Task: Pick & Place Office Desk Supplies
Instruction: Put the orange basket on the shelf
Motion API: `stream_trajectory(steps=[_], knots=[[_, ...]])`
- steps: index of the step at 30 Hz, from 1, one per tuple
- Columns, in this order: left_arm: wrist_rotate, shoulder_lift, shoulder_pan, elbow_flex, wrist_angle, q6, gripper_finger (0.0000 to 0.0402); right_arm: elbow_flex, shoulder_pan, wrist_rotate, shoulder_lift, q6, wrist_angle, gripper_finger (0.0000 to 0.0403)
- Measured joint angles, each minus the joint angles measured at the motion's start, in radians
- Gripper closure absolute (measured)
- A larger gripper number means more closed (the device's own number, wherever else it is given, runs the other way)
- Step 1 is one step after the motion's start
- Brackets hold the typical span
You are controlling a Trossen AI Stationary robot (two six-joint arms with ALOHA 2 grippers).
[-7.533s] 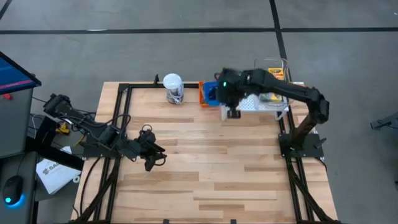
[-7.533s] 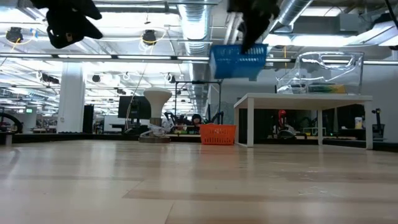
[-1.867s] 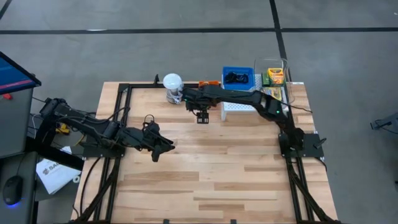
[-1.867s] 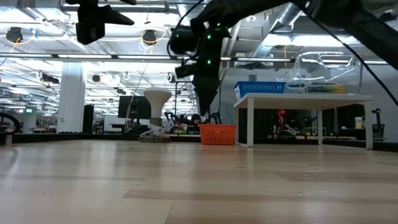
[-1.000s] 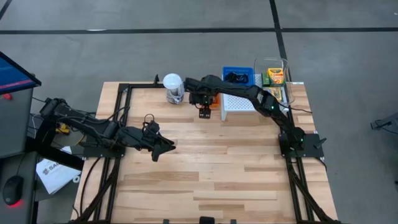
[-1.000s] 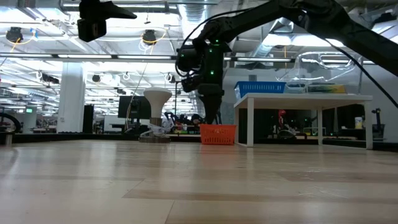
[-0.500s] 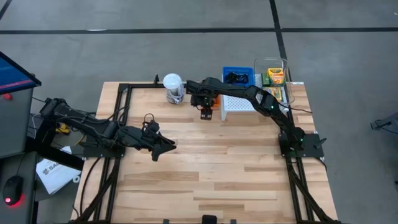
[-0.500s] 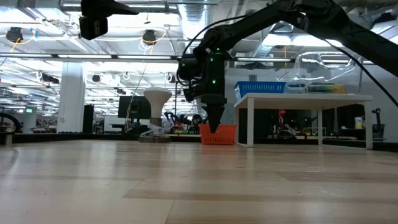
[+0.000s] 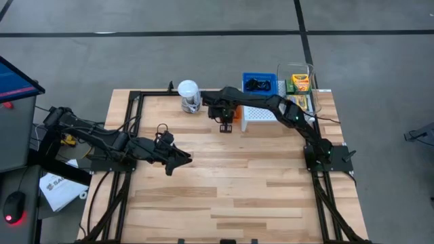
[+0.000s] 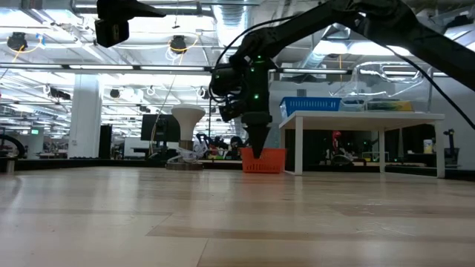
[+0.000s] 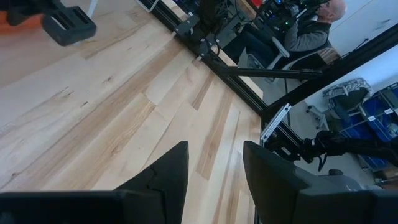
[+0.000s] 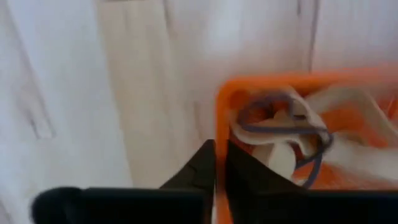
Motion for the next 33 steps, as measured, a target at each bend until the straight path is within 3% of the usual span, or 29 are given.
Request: stream_trajectory(steps=[13, 18, 25, 33], knots=[[0.000, 0.000, 0.000, 0.000, 0.000, 0.011, 0.0257, 0.000, 0.179, -0.002, -0.009, 0.004, -0.116, 0.0398], [0.000, 0.000, 0.000, 0.000, 0.000, 0.014, 0.0257, 0.068, 0.267, -0.009, -0.010, 0.055, -0.143, 0.0399], [0.008, 0.000, -0.001, 0.000, -0.012, 0.030, 0.0257, 0.263, 0.331, -0.094, -0.011, 0.247, -0.225, 0.0399], [0.066, -0.014, -0.099, 0.000, -0.116, -0.043, 0.0257, 0.242, 0.328, -0.109, -0.088, 0.477, -0.292, 0.0399]])
